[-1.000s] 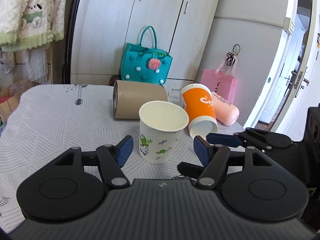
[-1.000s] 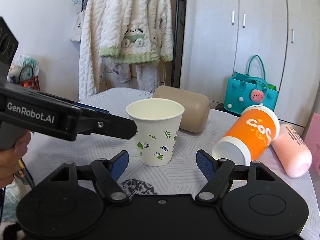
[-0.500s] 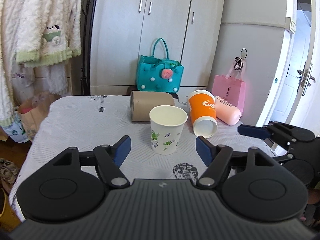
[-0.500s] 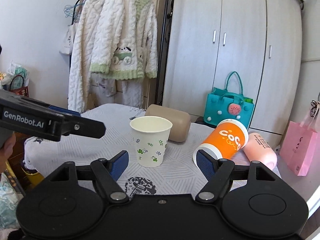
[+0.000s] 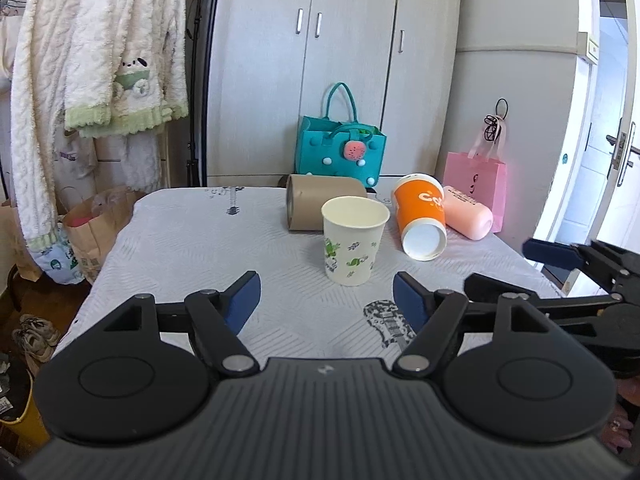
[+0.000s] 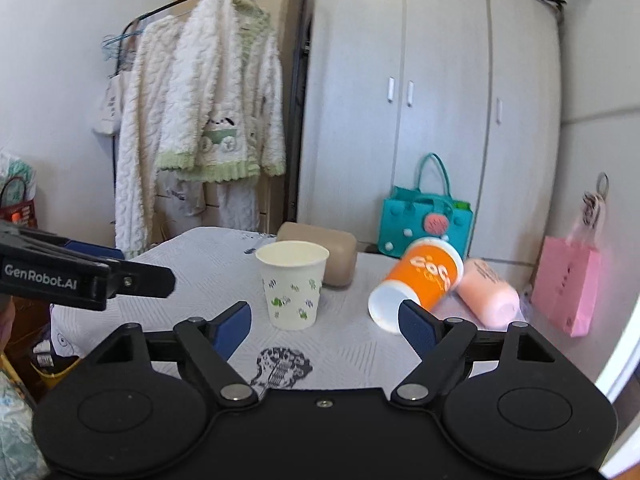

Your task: Flip cup upright

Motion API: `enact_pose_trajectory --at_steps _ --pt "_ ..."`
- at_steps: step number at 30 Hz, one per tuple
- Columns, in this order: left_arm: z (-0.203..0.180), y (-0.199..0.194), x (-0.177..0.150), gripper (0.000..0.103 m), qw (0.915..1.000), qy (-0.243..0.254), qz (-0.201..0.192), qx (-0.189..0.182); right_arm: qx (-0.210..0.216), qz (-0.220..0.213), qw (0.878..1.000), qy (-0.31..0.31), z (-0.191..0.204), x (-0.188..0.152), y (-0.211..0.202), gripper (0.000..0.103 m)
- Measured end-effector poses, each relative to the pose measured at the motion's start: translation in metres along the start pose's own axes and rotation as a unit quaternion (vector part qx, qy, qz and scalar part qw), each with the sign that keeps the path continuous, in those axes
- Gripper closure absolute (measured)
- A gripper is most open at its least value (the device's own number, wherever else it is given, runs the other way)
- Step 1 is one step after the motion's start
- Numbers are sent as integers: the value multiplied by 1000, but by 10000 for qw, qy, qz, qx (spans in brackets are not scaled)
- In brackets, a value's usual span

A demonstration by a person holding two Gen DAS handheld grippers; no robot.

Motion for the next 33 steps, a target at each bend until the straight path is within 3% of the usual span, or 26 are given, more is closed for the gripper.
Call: enact_pose_trajectory --at_steps 8,10,15,28,33 --pt "0 -16 -6 23 9998 11 -114 145 -238 23 9997 113 3 -14 -12 15" --pt "-1 -19 -8 20 9997 13 -157 169 -296 -8 9994 152 3 -15 -14 7" --pt "-5 -23 -13 0 9994 12 -255 241 -431 -2 9988 218 4 -17 -14 0" --pt "7 -19 -24 0 9979 -133 13 630 -909 47 9949 426 -4 -24 -15 0" --pt "5 -18 -24 0 9974 167 78 690 -945 74 9946 434 -3 -26 -16 0"
Point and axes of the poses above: each gripper's, at about its wrist camera, not at the fingertips, and y roughly the way its jaws point, z to its left, x to its top, the point moved 3 cm from there along y, roughly the way its jaws point, and after that the axes turned 7 degrees about -z, right-handed, at the moved point
